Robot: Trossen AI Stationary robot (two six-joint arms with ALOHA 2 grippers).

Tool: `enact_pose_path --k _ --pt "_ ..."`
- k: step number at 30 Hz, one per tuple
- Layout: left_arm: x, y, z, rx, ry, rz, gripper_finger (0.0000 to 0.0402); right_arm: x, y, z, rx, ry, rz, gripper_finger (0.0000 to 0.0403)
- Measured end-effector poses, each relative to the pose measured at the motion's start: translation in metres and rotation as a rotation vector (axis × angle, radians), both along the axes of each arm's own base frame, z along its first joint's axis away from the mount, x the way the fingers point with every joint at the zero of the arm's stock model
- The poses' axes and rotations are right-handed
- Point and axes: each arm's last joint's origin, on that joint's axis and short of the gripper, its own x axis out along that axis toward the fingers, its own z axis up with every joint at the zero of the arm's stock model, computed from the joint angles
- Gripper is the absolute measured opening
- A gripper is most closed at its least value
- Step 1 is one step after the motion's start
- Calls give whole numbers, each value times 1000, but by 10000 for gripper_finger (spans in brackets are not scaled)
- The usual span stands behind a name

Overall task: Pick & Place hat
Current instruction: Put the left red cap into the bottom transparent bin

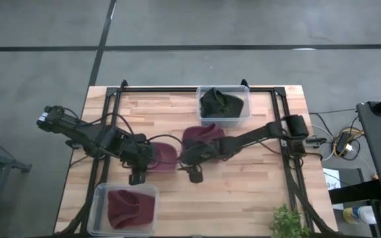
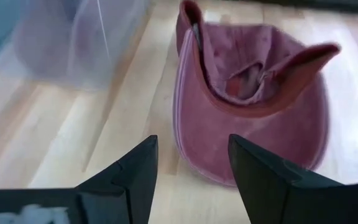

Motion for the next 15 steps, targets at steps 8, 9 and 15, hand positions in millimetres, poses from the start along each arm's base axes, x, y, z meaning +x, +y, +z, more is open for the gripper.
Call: enact_pose_path --k 8,9,15 --pt "-1 0 0 5 6 -6 135 23 3 -28 -21 51 6 174" --pt "-1 0 0 4 5 -6 135 27 3 -29 -20 43 6 173" --pt "-1 0 0 6 9 -5 135 35 6 -43 -12 76 10 169"
